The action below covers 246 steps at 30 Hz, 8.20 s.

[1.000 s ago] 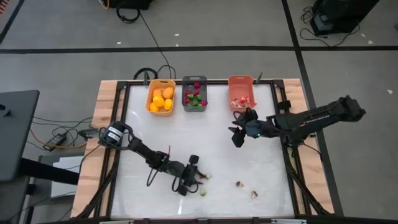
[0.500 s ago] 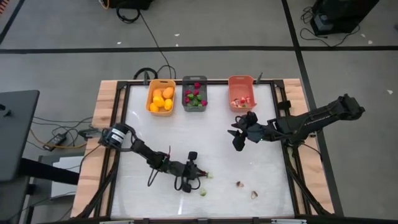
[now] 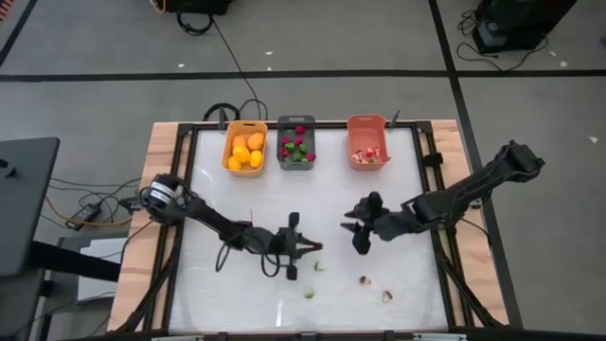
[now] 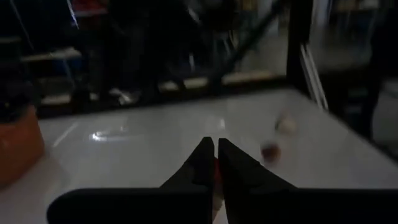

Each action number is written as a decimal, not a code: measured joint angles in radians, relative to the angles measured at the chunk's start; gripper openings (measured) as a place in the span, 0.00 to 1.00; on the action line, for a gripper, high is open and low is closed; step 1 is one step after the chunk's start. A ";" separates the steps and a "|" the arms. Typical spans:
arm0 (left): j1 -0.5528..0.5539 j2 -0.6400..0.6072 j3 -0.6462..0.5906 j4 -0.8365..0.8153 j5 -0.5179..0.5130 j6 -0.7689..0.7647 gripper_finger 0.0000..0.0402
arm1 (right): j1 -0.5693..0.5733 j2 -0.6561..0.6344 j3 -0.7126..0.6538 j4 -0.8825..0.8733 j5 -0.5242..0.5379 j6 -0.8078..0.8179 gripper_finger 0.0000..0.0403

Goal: Sort produce into baskets
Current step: Put the red mushroom into the orange bin, then put the green mushroom into the orange bin

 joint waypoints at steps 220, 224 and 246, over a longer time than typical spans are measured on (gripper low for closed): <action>0.111 0.188 0.099 -0.274 0.293 -0.157 0.15 | -0.179 0.038 0.061 -0.172 0.092 -0.401 0.00; 0.111 0.188 0.099 -0.275 0.293 -0.160 0.15 | -0.367 -0.025 0.061 -0.213 0.107 -0.445 0.00; 0.112 0.187 0.099 -0.285 0.391 -0.213 0.15 | -0.757 -0.013 0.061 -0.235 0.113 -0.486 0.44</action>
